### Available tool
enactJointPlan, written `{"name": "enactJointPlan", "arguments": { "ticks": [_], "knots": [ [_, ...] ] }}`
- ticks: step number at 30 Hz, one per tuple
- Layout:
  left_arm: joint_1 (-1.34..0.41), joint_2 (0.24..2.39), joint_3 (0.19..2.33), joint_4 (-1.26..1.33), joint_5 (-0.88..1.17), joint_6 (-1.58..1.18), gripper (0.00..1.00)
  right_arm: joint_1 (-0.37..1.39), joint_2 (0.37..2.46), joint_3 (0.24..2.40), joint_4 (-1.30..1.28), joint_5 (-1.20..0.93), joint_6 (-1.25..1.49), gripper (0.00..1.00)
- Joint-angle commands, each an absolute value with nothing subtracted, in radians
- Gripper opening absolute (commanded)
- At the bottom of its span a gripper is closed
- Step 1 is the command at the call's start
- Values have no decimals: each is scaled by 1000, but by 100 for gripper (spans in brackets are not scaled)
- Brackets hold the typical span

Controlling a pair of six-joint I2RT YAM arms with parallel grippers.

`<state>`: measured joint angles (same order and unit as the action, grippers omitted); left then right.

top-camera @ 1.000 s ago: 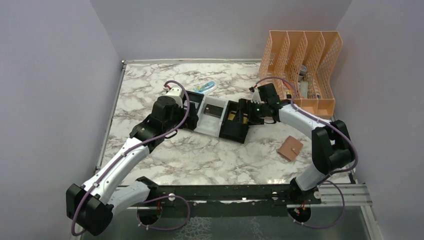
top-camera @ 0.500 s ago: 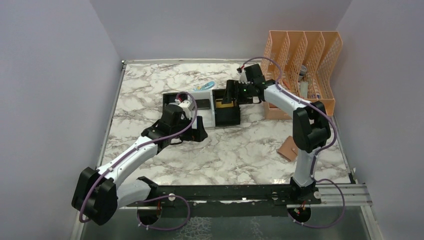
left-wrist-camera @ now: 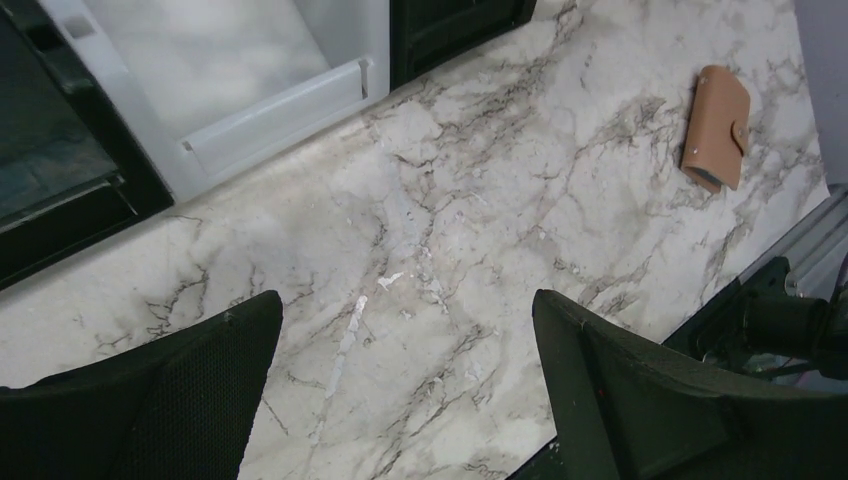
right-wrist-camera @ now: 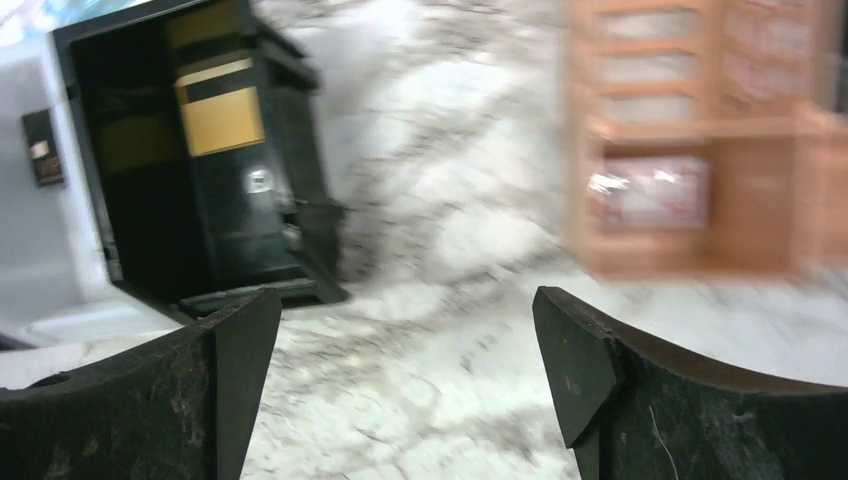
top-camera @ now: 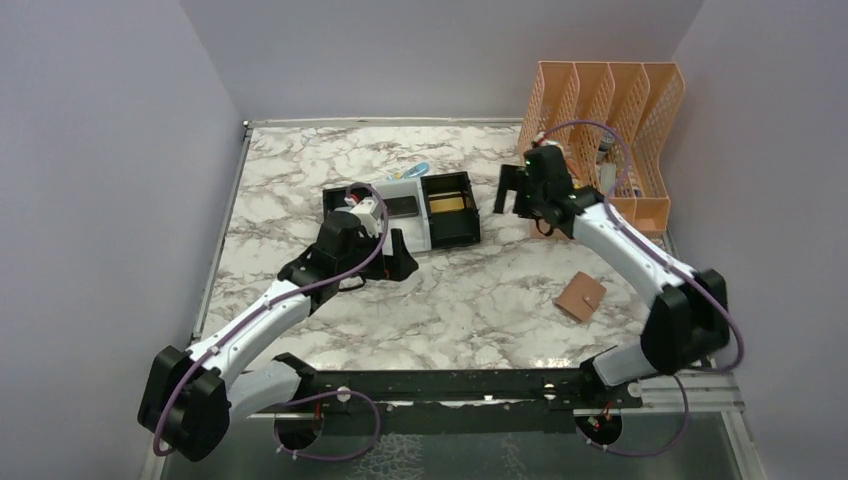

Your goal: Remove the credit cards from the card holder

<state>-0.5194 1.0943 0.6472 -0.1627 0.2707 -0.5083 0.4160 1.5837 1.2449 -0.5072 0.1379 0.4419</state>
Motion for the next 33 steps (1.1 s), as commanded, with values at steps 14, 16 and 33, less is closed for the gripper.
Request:
{"name": "enactJointPlan", "arguments": {
  "ticks": [14,16,33],
  "knots": [
    [-522,840,647,-261,-163,-456,99,-45,1232,755,-576,318,731,99],
    [-522,827,654,-289,-176,-451,99,-50,1251,727,-560,314,745,99],
    [-522,819,646,-308,-192,-433,99,145,1388,530,-341,-300,597,85]
  ]
}}
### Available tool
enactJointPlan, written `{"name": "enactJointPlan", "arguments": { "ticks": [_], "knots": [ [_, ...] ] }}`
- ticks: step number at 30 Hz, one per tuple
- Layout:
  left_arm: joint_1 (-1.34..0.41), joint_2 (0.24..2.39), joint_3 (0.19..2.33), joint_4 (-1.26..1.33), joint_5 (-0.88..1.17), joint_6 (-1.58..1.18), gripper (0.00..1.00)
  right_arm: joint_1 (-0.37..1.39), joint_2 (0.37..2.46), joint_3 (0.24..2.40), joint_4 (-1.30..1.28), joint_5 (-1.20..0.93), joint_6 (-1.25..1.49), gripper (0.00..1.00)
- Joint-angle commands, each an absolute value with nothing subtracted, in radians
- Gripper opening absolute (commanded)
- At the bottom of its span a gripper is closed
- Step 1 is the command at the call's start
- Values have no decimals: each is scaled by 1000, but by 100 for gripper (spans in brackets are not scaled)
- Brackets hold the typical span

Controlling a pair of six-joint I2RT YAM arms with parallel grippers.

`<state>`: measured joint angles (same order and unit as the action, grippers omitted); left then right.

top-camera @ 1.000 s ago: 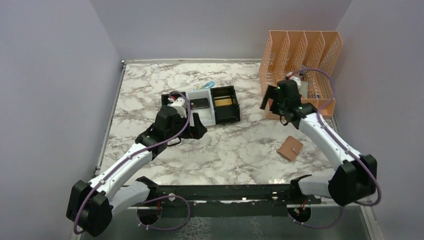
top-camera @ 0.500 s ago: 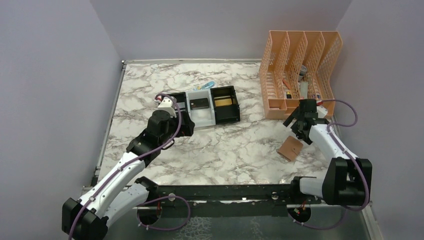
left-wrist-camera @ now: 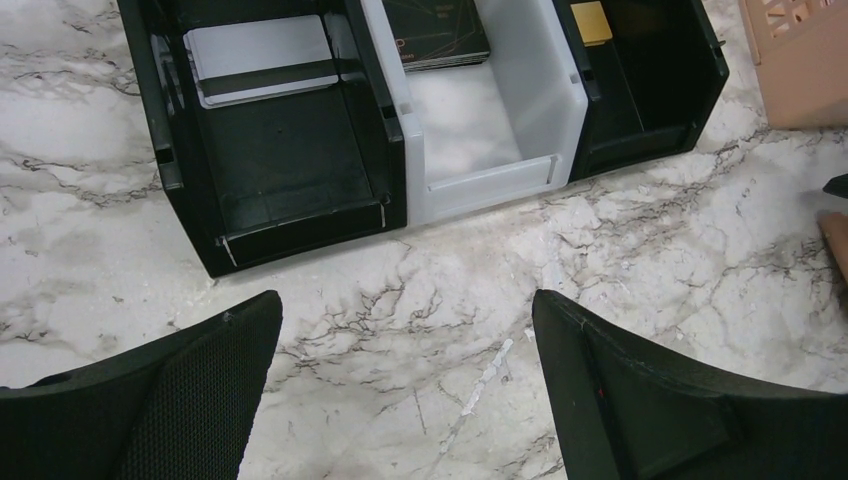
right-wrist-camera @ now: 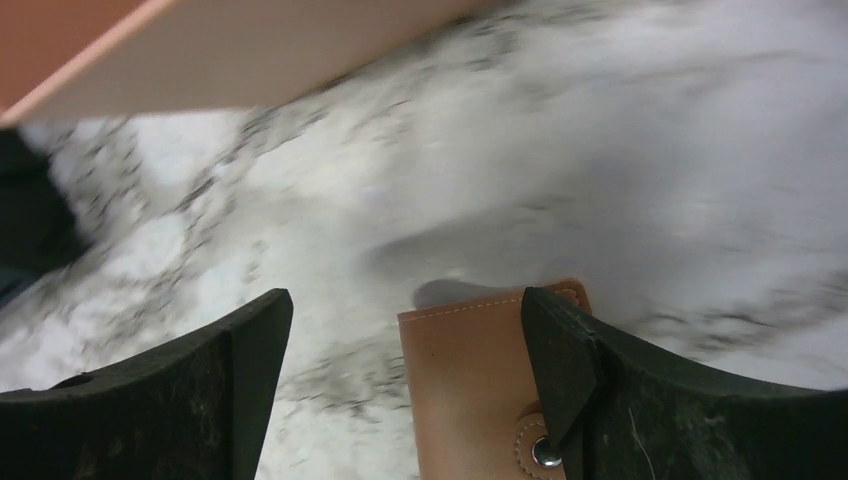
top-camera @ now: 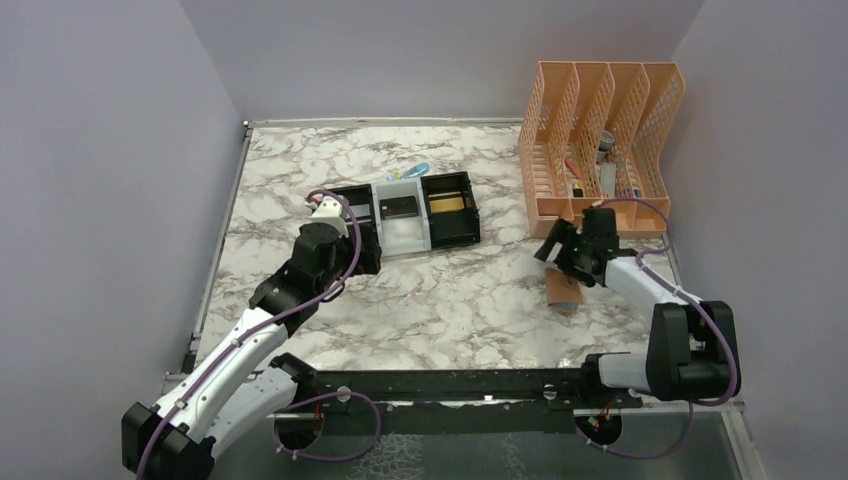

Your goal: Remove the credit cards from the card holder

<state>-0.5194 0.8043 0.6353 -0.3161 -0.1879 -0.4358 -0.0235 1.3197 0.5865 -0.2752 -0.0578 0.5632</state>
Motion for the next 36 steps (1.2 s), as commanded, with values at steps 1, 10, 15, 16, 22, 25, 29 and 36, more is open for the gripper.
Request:
{"name": "enactJointPlan", "arguments": {
  "ticks": [1,10,15,16,22,25,29,36],
  "knots": [
    [-522,824,646,-303,-182,-434,99,205,1393,549,-346,-292,613,85],
    [-522,875,645,-297,-113,-451,99,518,1411,829,-486,-59,644,89],
    [-522,858,624,-285,-85,-458,99,517,1352,912,-653,199,618,92],
    [-522,856,624,-283,-75,-459,99,517,1353,914,-682,206,617,92],
    [-522,872,610,-252,31,-486,99,517,1348,800,-717,13,659,90],
    [-522,893,597,-224,107,-522,99,517,1337,696,-660,-124,635,88],
    [-522,922,555,-143,208,-590,98,517,1336,630,-584,-248,609,80],
    [-545,1000,519,-98,282,-661,92,595,1335,627,-361,-455,672,62]
  ]
}}
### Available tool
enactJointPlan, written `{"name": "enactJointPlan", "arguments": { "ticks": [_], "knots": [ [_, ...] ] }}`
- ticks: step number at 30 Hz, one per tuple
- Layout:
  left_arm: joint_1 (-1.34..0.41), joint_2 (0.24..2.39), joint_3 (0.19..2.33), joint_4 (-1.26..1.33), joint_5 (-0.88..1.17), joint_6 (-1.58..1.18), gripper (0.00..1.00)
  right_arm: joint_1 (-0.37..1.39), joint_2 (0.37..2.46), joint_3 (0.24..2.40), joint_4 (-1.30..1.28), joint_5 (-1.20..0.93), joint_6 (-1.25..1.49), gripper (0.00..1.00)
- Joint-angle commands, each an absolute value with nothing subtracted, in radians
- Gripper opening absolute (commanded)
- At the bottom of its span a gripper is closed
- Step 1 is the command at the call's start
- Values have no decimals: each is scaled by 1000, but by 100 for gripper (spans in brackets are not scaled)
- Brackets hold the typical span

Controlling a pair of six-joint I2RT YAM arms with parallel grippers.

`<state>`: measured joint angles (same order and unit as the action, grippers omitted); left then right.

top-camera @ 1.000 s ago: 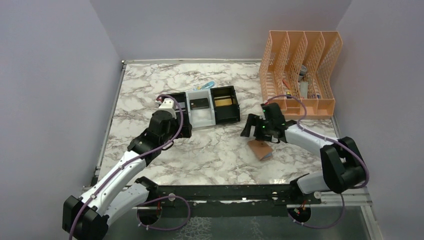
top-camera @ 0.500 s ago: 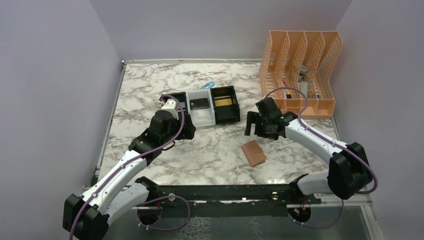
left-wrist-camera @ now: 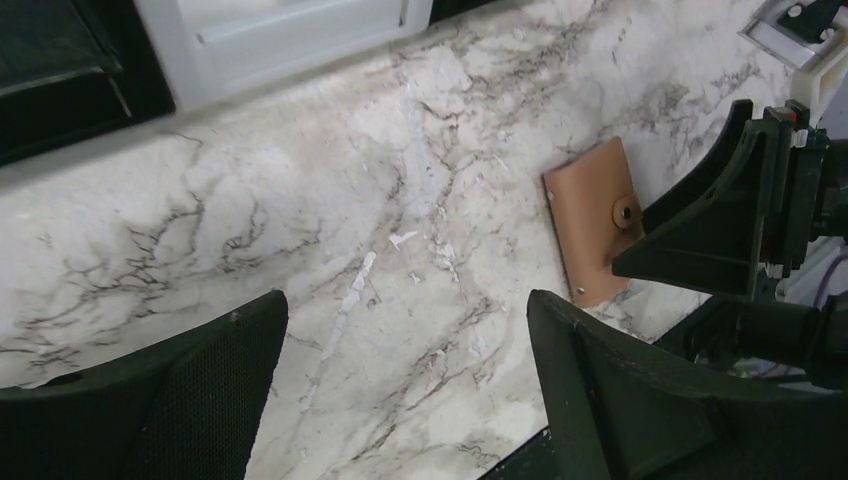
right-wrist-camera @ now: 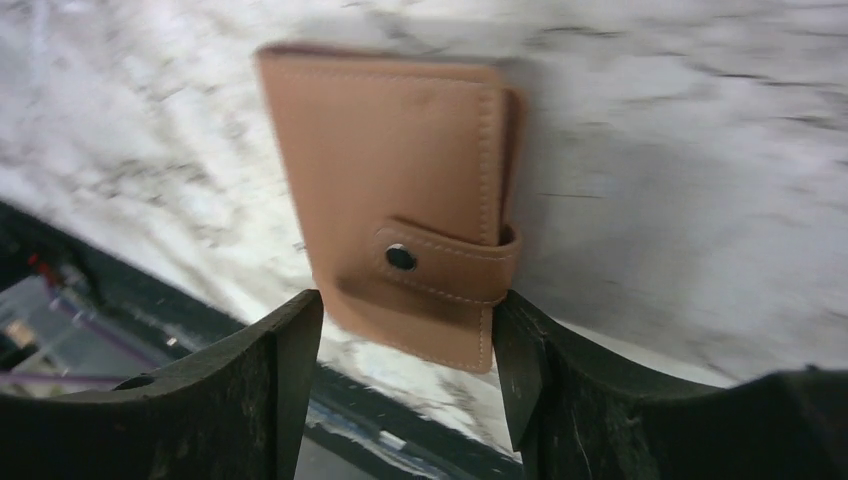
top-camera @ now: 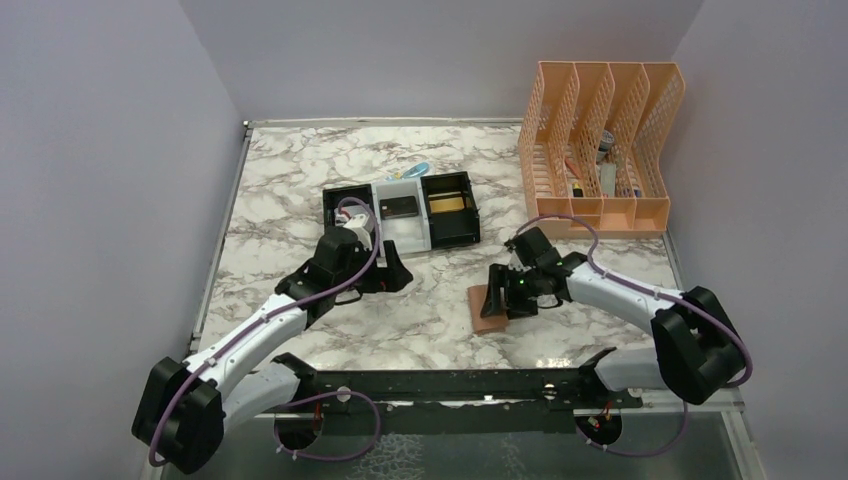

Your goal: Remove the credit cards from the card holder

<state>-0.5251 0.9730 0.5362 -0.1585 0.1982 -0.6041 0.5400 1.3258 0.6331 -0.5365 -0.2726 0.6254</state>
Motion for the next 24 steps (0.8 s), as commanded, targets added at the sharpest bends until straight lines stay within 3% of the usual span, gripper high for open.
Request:
{"name": "enactJointPlan", "arguments": {
  "ticks": [1,5,9,13,16,19,24],
  "knots": [
    [-548,999,513,-94,279,-669,91,618,1357,635,-331,-466,689,63],
    [-560,967,465,-58,262,-714,89,750,1503,740,-287,-432,712,63],
    [-563,932,439,-54,233,-732,88,860,1593,898,-397,-230,702,69],
    [-563,871,419,-76,150,-749,89,870,1555,943,-508,2,763,80],
    [-561,813,414,-111,71,-729,97,869,1498,932,-555,157,798,91],
    [-561,763,420,-138,12,-695,99,868,1463,908,-564,227,831,100],
    [-561,729,414,-109,24,-666,99,860,1501,895,-510,230,869,100]
  ]
}}
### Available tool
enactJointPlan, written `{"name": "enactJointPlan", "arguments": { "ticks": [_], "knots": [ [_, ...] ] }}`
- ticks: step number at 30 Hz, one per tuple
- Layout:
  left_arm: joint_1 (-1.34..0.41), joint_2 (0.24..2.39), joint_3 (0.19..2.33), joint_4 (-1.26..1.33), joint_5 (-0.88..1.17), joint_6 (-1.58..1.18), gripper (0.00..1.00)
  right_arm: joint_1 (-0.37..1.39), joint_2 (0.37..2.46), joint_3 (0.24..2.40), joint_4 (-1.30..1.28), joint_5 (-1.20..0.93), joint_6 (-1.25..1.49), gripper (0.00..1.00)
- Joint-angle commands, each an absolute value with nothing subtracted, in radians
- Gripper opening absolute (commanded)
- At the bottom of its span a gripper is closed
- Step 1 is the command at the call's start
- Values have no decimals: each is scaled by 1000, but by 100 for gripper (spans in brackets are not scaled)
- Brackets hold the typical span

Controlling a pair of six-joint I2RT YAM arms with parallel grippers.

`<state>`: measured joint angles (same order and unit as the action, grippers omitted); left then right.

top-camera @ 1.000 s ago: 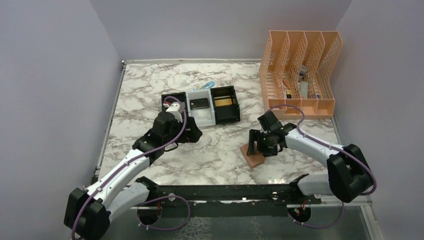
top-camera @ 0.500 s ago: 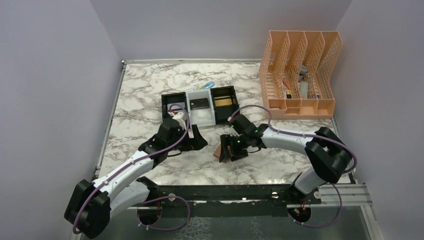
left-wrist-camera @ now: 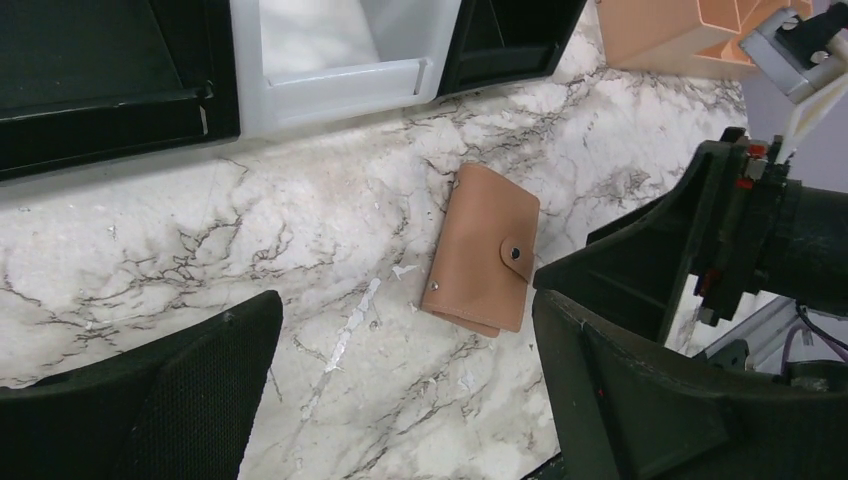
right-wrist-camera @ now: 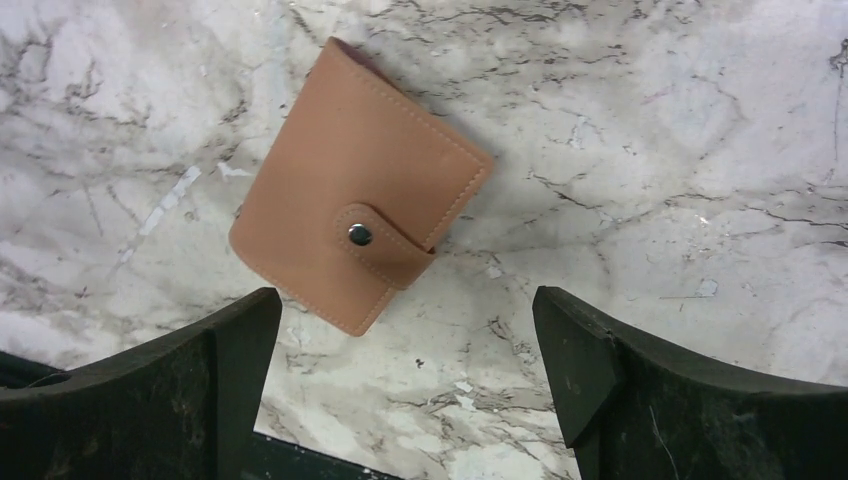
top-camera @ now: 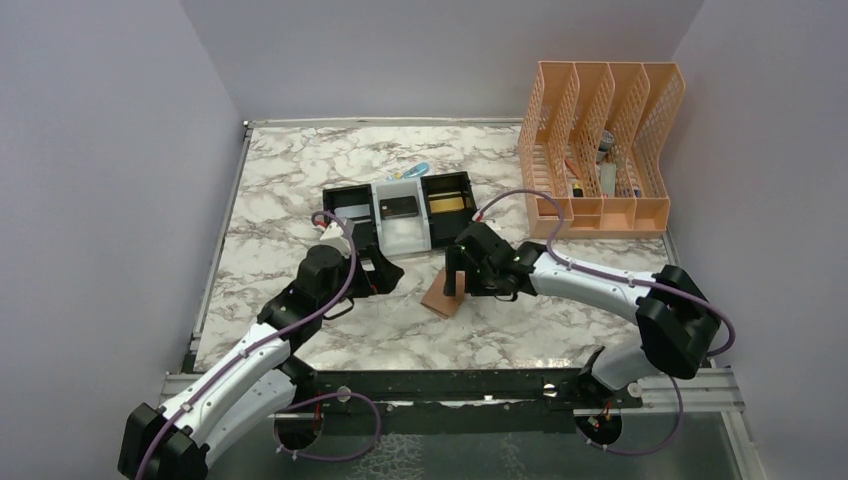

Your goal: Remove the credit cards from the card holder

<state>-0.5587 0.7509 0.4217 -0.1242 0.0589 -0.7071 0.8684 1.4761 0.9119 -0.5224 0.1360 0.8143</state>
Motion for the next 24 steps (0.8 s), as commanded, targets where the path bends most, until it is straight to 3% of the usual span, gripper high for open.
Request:
{"name": "enactJointPlan", "arguments": {
  "ticks": [1,5,9,13,17,24],
  "knots": [
    [-561,733,411,-96,42,-666,99,852,1523,902,-501,210,872,97],
    [-561,772,405,-77,112,-684,98,843,1629,960,-484,156,852,85],
    [-561,797,405,-80,145,-695,96,843,1728,1025,-440,25,747,79],
    [-560,797,398,-83,129,-701,93,849,1794,1056,-379,-126,614,77],
    [-561,823,394,-92,109,-704,89,864,1818,1094,-399,-128,503,76],
    [-561,1000,415,-20,149,-685,78,867,1774,1030,-297,-282,337,71]
  ]
}}
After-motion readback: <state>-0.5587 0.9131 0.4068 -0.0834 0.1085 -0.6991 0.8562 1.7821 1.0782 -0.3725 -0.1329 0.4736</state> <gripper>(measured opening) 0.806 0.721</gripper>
